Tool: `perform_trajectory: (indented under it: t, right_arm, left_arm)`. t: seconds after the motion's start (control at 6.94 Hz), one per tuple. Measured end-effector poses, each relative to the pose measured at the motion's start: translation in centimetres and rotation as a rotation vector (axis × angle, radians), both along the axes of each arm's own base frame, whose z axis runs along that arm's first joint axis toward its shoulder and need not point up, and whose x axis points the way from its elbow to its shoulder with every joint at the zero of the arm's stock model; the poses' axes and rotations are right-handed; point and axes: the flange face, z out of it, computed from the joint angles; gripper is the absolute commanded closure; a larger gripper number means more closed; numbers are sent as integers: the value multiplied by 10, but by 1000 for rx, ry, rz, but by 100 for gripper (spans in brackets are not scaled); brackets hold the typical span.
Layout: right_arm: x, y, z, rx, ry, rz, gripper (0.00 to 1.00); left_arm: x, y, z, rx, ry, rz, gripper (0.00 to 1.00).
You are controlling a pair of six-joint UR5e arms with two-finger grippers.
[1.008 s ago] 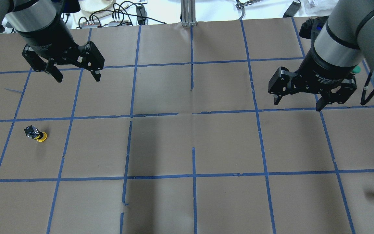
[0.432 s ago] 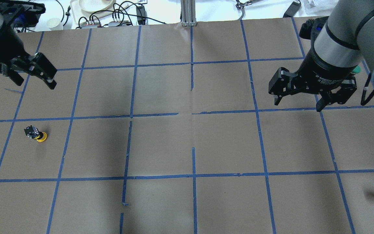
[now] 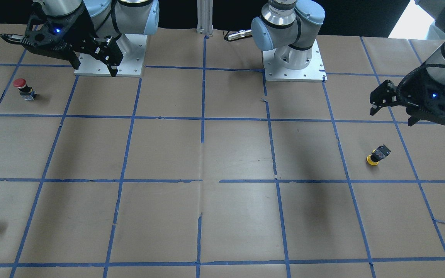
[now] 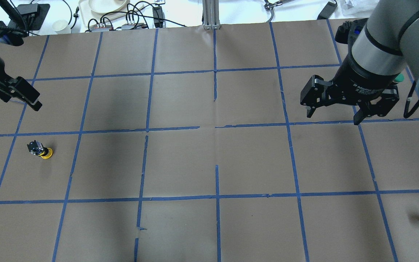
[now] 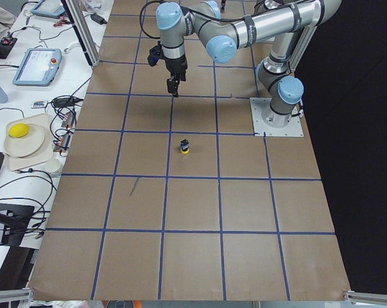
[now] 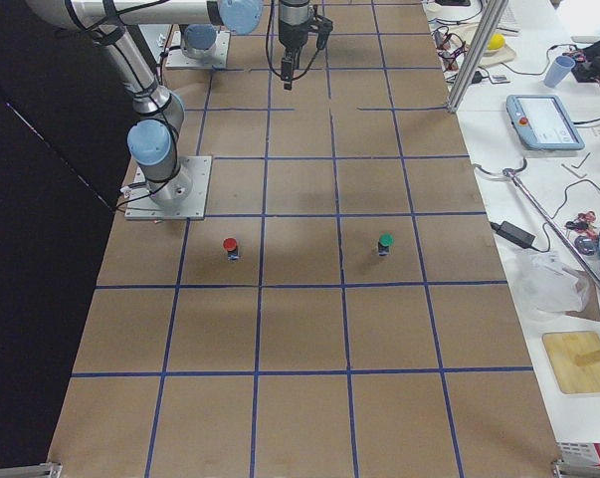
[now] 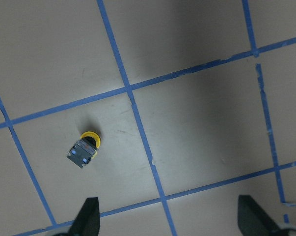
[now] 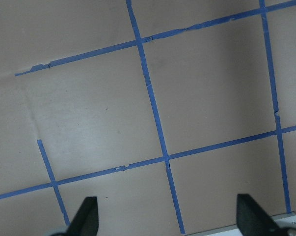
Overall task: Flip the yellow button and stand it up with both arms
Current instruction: 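Move the left gripper toward the yellow button lying on its side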
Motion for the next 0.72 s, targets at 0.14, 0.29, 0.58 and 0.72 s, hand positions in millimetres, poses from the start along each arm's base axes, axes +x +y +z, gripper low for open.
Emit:
perform_trajectory:
  t: [0.14,0.29,0.58,0.72]
  right_arm:
    - [0,0,0,0,-1,0,0]
    - [0,0,0,0,-1,0,0]
    - [0,0,0,0,2,0,0]
    - [0,0,0,1,5,1,0]
  left_arm:
    - [15,1,-14,8,10,-65,0]
    - [33,2,-29,21,28,-139,1]
    - [75,-5,-64,20,70,-299,1]
    - [96,-9,-79,9,81,-397,1]
